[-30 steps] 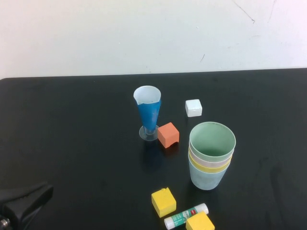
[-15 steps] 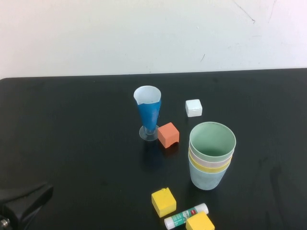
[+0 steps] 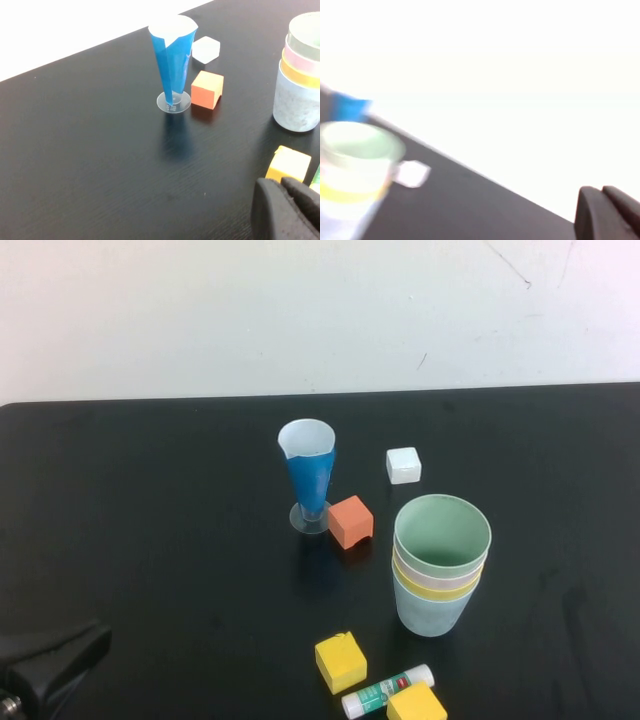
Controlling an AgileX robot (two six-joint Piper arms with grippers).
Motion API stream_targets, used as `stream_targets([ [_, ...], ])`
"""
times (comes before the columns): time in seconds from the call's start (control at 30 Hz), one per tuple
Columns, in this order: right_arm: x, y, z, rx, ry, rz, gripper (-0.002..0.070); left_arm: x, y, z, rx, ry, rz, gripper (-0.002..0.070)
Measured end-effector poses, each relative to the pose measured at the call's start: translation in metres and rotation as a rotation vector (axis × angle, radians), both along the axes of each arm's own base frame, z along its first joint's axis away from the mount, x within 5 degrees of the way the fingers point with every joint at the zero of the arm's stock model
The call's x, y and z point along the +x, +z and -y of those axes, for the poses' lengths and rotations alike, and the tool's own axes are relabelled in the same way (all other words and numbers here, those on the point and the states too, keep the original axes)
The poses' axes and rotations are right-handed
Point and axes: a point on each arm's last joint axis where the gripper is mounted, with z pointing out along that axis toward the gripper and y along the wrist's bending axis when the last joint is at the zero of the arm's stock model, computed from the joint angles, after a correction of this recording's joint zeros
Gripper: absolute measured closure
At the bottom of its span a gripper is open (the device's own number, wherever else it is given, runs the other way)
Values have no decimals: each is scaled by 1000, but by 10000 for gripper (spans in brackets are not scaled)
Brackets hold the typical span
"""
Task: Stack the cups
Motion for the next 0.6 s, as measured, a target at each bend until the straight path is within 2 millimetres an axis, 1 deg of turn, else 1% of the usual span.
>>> stream_targets([
  [0.07,-3,-18,6,39,-76,32,678,0,0,0,0,0,0,676],
  [0.13,-3,-39,11,88,-148,10,678,0,0,0,2,-1,1,676],
  [0.2,-2,-50,14,137,-211,-37,678,0,0,0,2,-1,1,676],
  [0.43,-2,-68,19,180,-308,-220,678,0,0,0,4,0,-1,676],
  [0.6,-6,-84,26,157,-409,-384,678,0,0,0,5,1,-3,676],
])
